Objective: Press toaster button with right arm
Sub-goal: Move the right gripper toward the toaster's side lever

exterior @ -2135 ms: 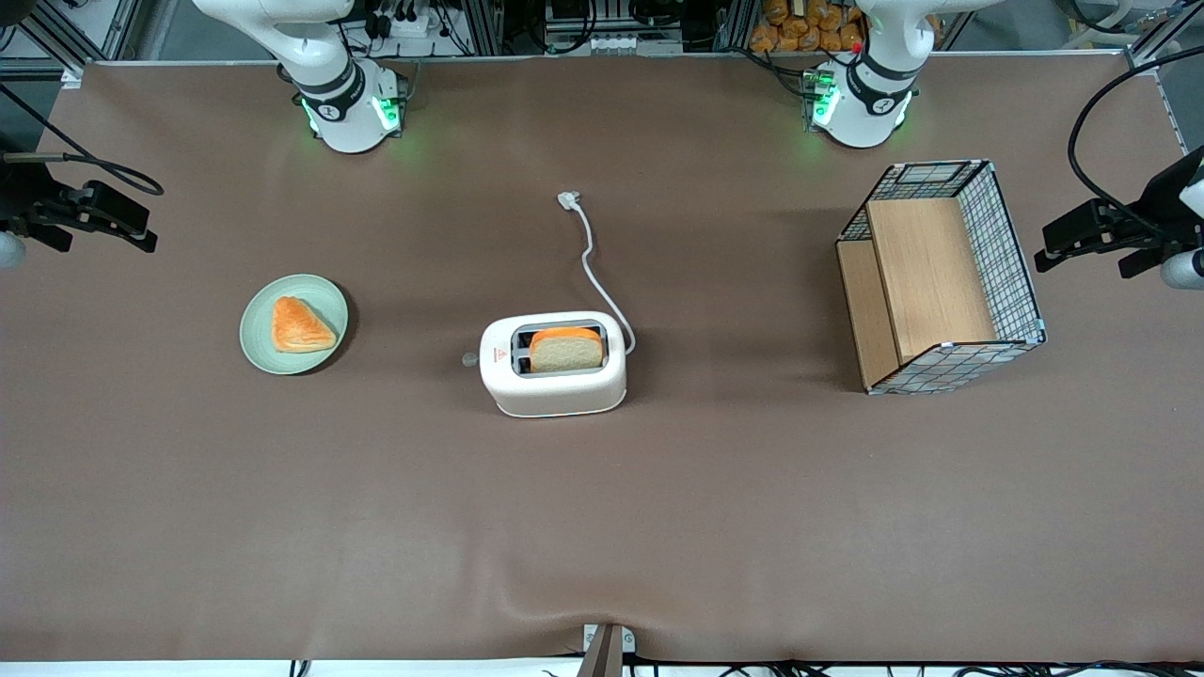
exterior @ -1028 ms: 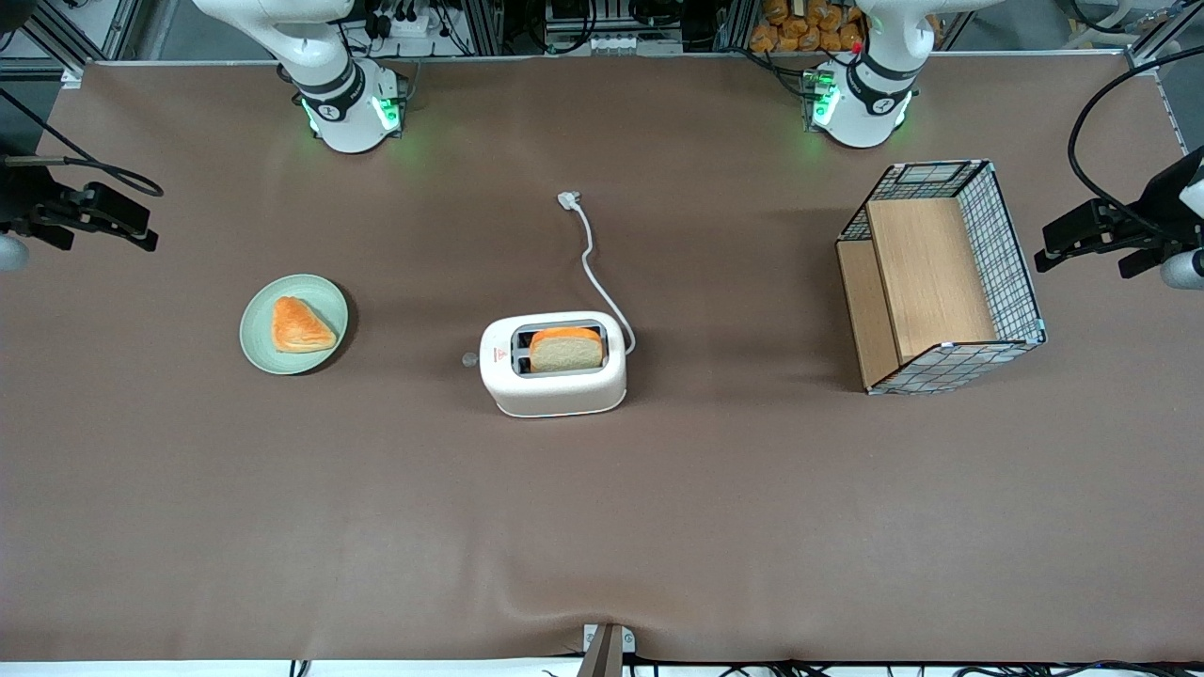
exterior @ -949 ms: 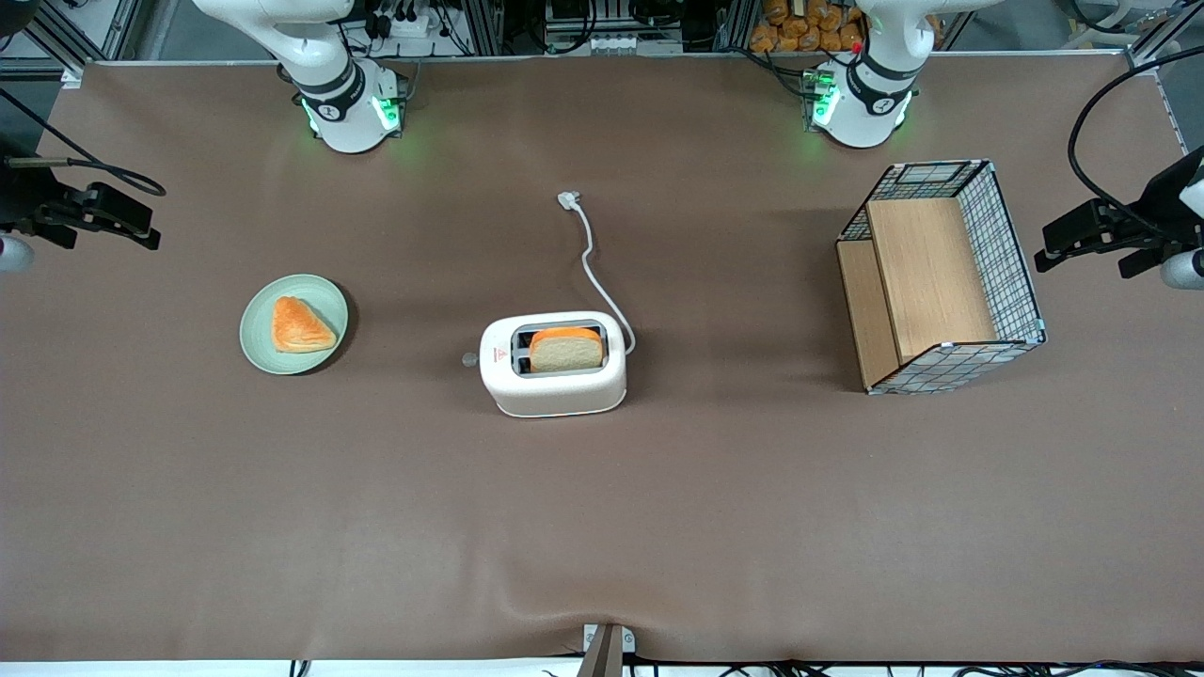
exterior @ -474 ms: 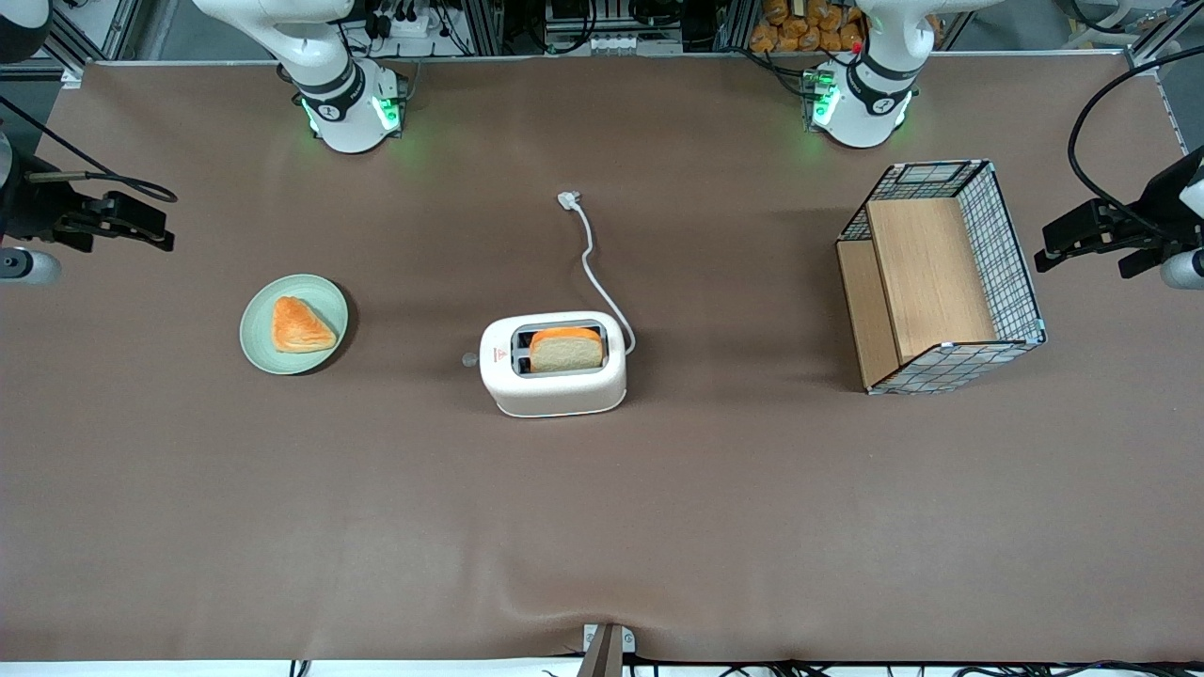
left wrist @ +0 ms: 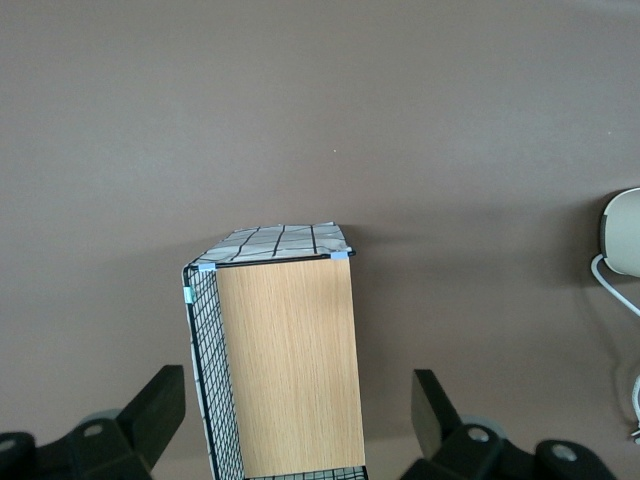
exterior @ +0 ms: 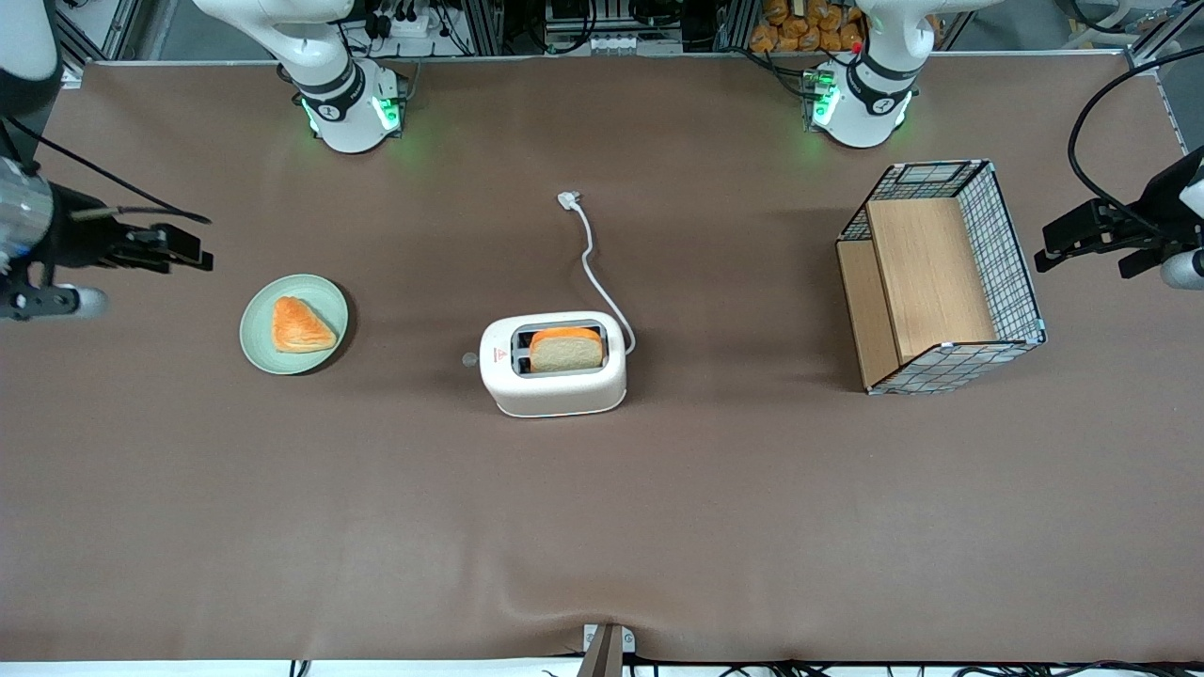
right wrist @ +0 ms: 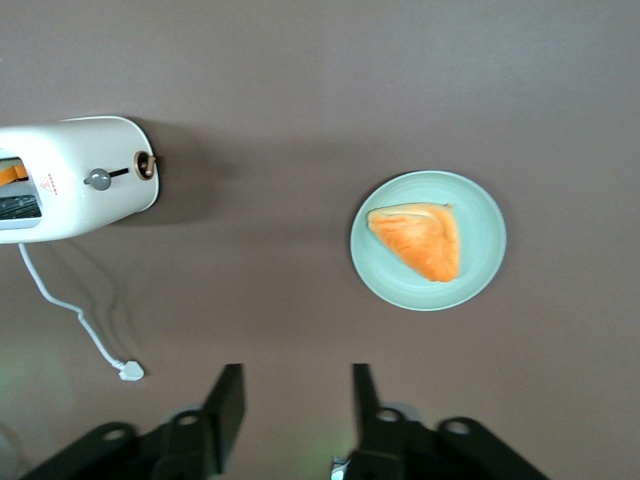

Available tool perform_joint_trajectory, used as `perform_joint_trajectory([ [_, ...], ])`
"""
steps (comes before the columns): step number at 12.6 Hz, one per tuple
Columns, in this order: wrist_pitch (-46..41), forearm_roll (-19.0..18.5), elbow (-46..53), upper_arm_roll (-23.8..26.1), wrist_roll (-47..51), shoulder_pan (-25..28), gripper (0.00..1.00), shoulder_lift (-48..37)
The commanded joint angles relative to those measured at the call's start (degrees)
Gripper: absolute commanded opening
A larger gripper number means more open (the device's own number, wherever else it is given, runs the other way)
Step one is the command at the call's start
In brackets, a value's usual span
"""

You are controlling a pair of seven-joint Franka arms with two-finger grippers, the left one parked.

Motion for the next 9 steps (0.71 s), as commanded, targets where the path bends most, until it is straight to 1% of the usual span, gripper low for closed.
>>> perform_joint_trajectory([
  [1, -0.18, 4.03, -0.87, 0.5, -0.68, 0.03, 0.02, 2.57],
  [2, 0.08, 5.52, -1.31, 0.59, -0.86, 0.64, 0.0, 3.98],
  [6, 2.28, 14.65, -1.58, 0.59, -0.95, 1.18, 0.0, 11.62],
  [9, 5.43, 19.05, -1.66, 0.59, -0.86, 2.84, 0.0, 15.58],
])
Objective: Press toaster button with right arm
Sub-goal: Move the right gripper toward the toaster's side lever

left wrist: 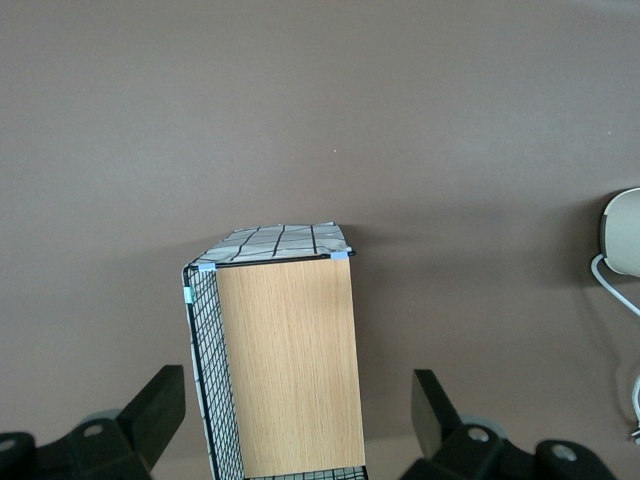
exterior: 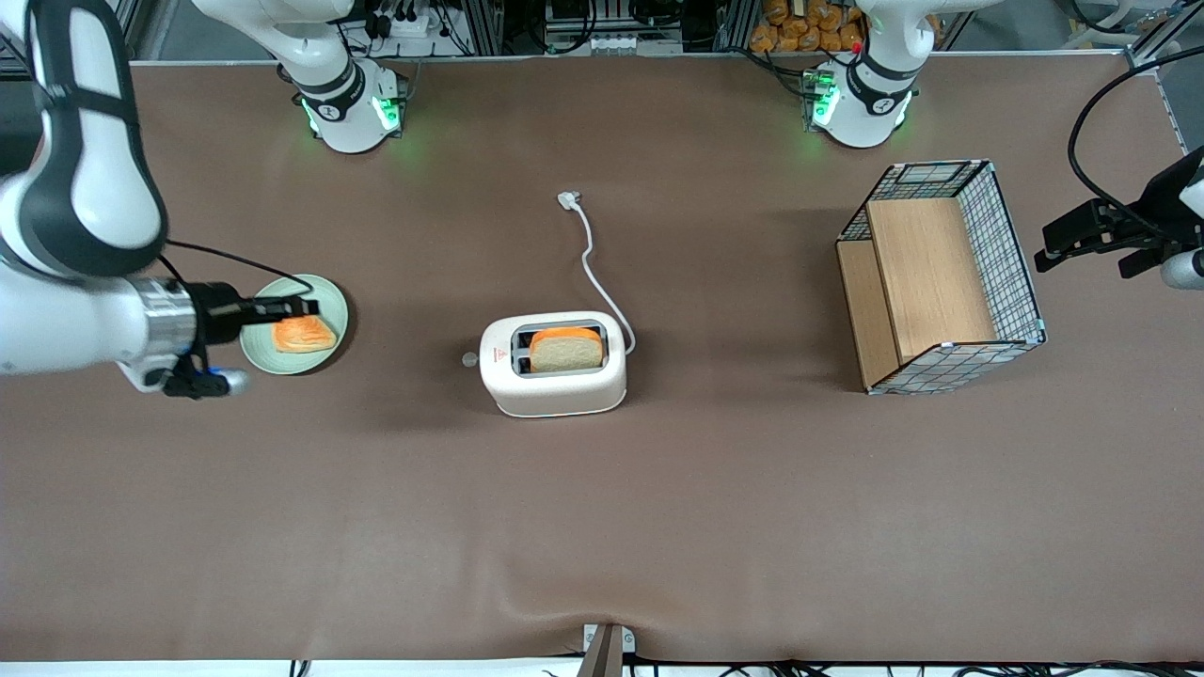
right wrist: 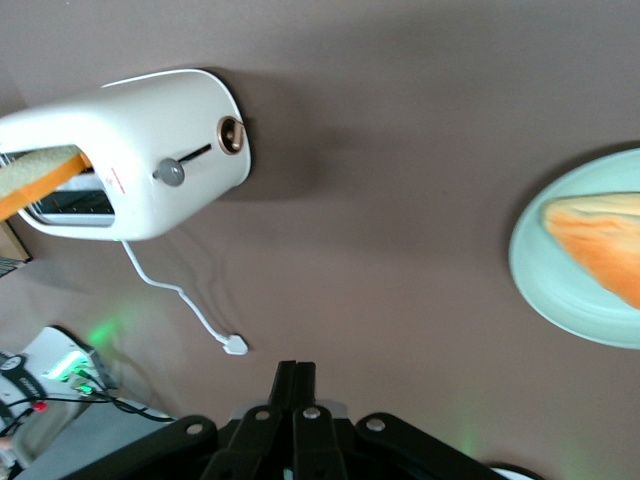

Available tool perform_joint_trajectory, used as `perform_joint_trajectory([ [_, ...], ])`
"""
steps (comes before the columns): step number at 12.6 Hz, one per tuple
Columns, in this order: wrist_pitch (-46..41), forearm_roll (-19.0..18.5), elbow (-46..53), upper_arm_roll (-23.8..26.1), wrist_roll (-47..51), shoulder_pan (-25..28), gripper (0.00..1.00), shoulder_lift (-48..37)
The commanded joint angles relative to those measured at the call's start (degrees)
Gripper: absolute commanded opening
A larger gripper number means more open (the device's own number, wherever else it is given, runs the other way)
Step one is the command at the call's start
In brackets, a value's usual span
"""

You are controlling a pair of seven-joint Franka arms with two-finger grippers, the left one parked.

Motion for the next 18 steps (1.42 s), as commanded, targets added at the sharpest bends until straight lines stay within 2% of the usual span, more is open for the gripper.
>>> perform_joint_trajectory([
  [1, 2.57, 4.7, 0.53, -0.12, -0.64, 1.47, 0.0, 2.99],
  [5, 8.63, 6.21, 0.53, -0.12, 0.07, 5.52, 0.0, 6.25],
  [7, 10.04, 8.75, 0.53, -0.12, -0.02, 6.48, 0.0, 7.66],
  [9, 12.32, 9.46, 0.44, -0.12, 0.06, 7.89, 0.0, 8.28],
  [12, 14.09, 13.32, 0.36, -0.12, -0.02, 8.42, 0.0, 9.94],
  [18, 18.83, 17.11, -1.67, -0.12, 0.06, 10.88, 0.0, 10.3],
])
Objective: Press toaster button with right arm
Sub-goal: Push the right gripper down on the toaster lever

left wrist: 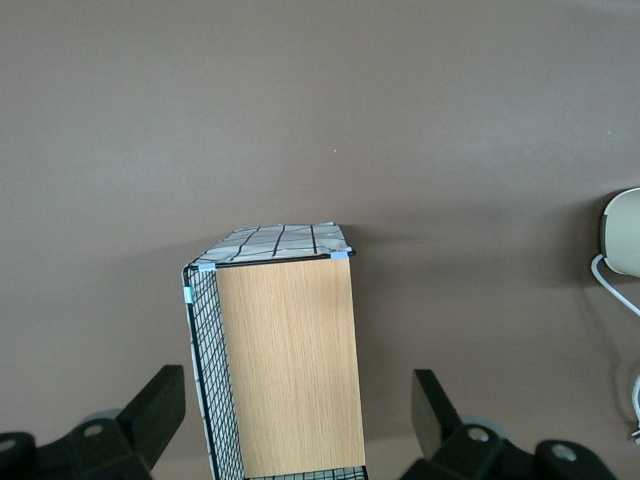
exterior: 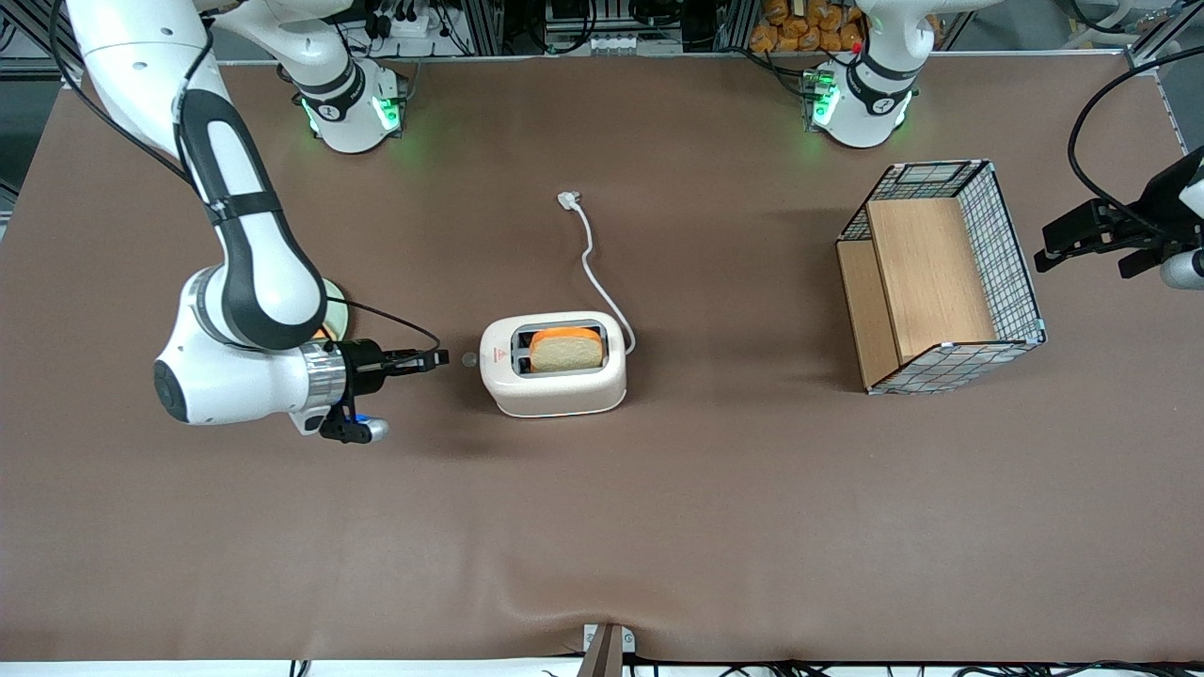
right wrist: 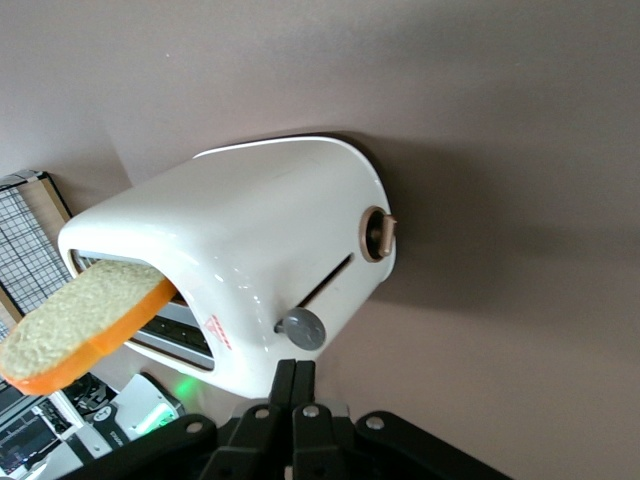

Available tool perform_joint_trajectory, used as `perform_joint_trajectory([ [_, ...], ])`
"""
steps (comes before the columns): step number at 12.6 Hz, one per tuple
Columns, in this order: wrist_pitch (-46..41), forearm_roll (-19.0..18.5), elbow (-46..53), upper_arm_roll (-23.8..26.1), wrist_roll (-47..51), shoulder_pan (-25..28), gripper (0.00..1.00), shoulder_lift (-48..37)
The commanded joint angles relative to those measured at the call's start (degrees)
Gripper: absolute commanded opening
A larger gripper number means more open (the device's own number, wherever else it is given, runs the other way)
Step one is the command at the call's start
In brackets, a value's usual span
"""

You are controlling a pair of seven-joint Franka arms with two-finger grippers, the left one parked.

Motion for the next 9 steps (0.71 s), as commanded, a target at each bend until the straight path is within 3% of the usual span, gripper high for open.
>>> perform_joint_trajectory([
  [1, 1.97, 2.39, -0.92, -0.49, -0.09, 1.23, 0.0, -0.36],
  [9, 4.16, 2.3, -2.41, -0.49, -0.27, 2.55, 0.0, 0.43],
])
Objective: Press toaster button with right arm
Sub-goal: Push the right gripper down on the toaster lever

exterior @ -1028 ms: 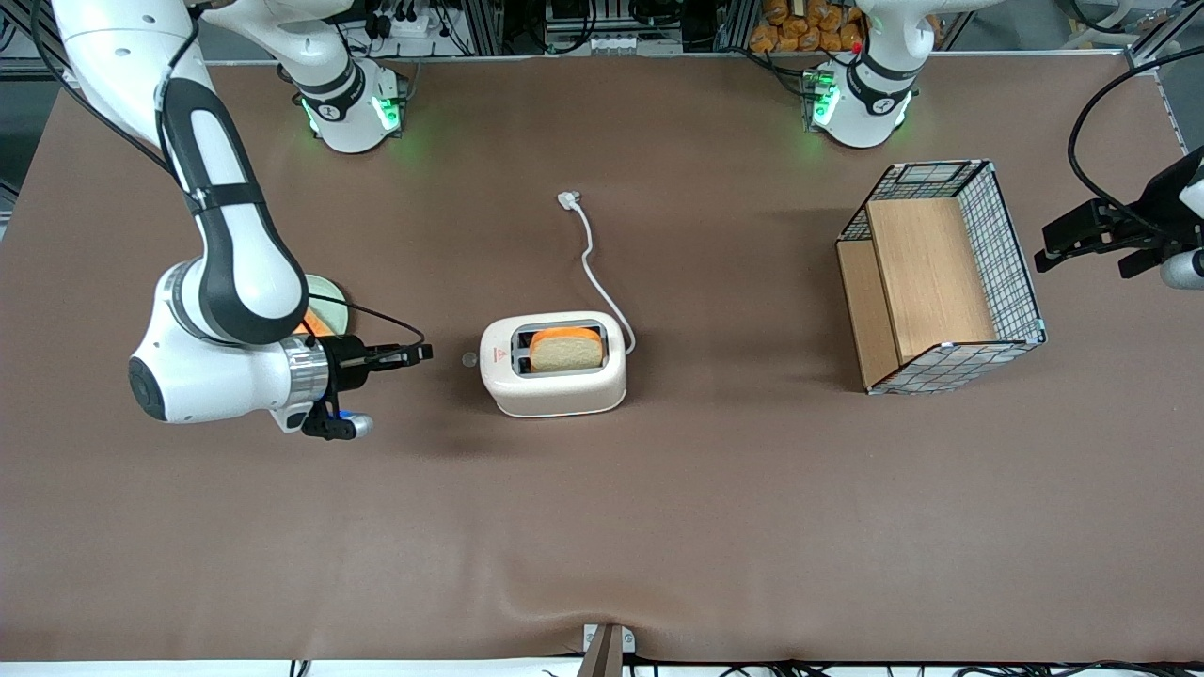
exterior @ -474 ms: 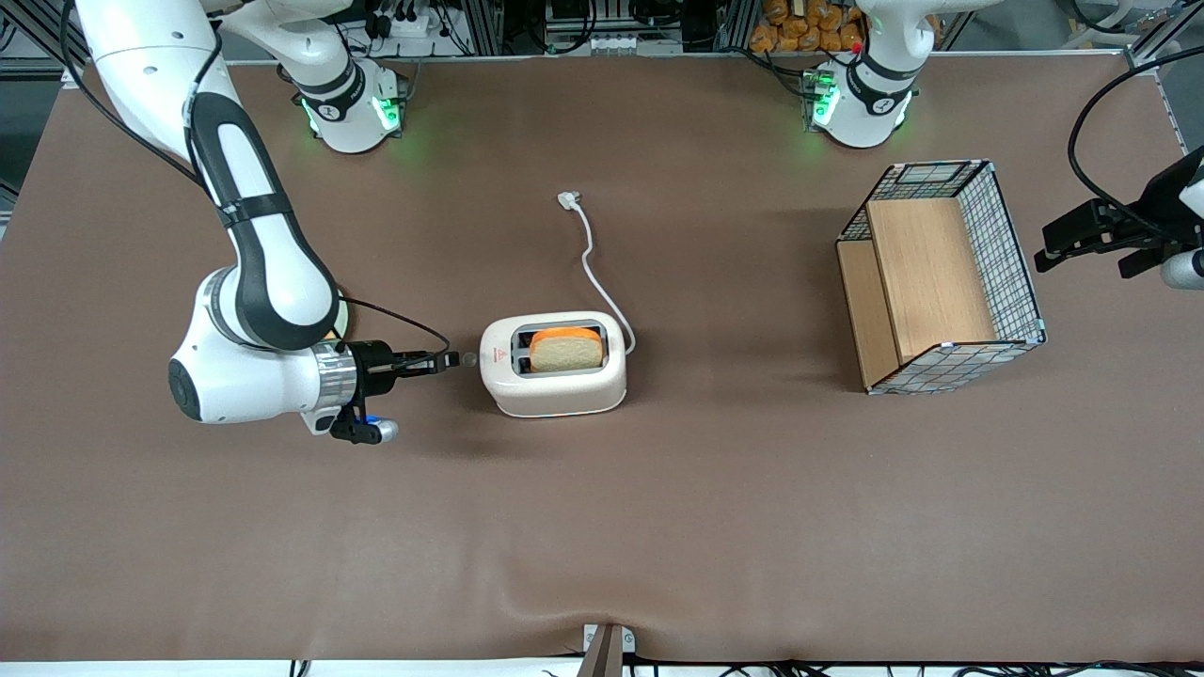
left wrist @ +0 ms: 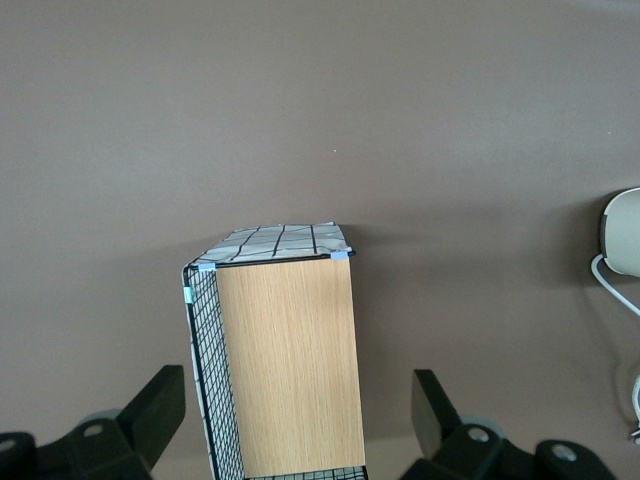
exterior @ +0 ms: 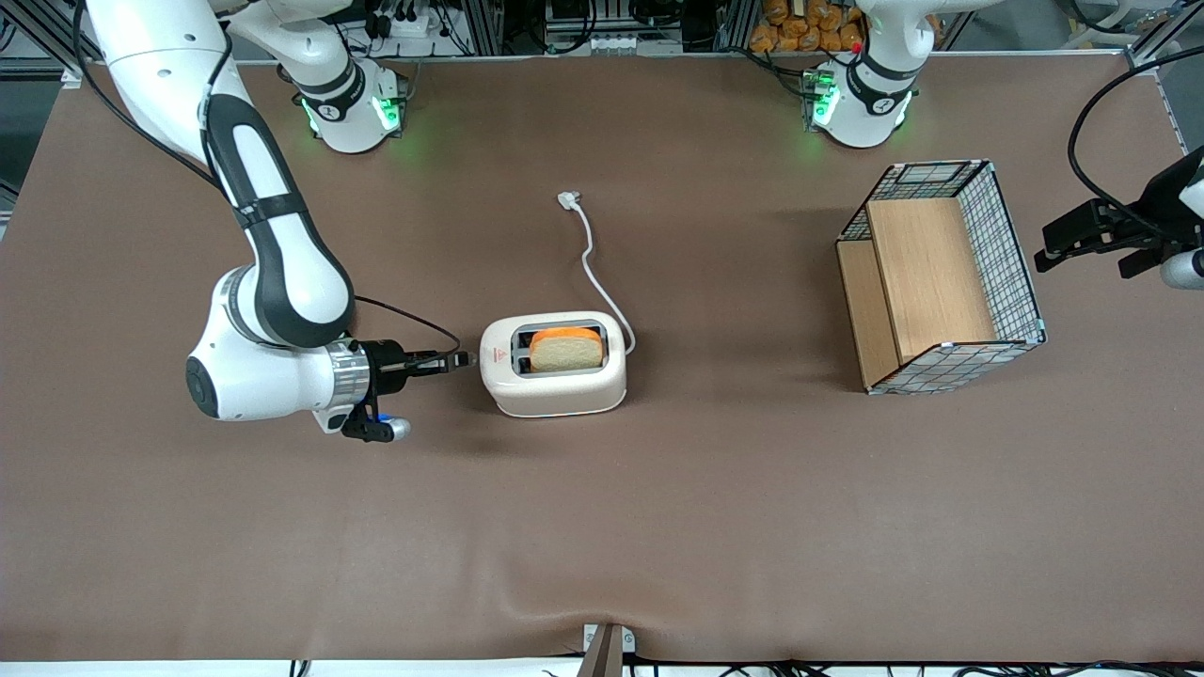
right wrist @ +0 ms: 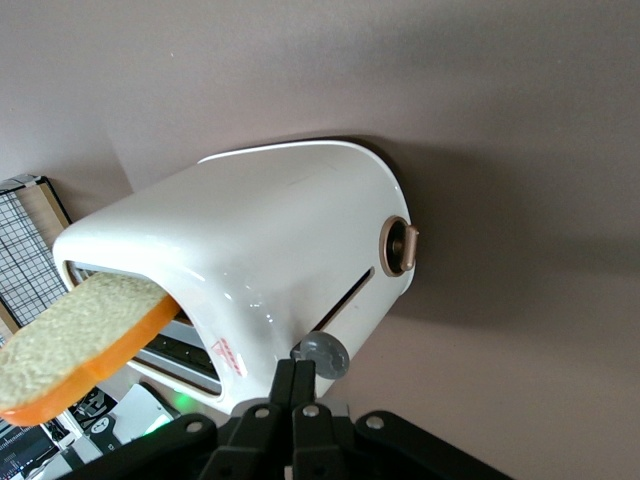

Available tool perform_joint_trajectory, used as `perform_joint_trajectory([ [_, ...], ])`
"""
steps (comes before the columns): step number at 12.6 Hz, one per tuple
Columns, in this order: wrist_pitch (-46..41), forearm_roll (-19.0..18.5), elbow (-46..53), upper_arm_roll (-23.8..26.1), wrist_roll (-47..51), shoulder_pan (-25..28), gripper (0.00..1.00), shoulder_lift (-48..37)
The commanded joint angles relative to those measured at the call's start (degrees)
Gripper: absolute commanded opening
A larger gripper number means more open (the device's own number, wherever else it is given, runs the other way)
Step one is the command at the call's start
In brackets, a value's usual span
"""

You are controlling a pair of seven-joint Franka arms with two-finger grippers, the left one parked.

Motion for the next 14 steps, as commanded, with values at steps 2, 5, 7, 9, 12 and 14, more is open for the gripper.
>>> perform_joint_trajectory([
  [2, 1.53, 1.57, -1.69, -0.49, -0.3, 0.78, 0.0, -0.08],
  [5, 3.46, 1.57, -2.31, -0.49, -0.38, 1.56, 0.0, 0.01],
  [7, 3.64, 1.57, -2.31, -0.49, -0.73, 1.57, 0.0, 0.45],
  [9, 4.42, 1.57, -2.83, -0.49, -1.0, 1.65, 0.0, 0.71],
  [12, 5.57, 1.57, -3.54, -0.49, -2.22, 1.57, 0.0, 1.06],
  [14, 5.66, 1.57, -3.63, -0.49, -2.32, 1.57, 0.0, 1.24],
])
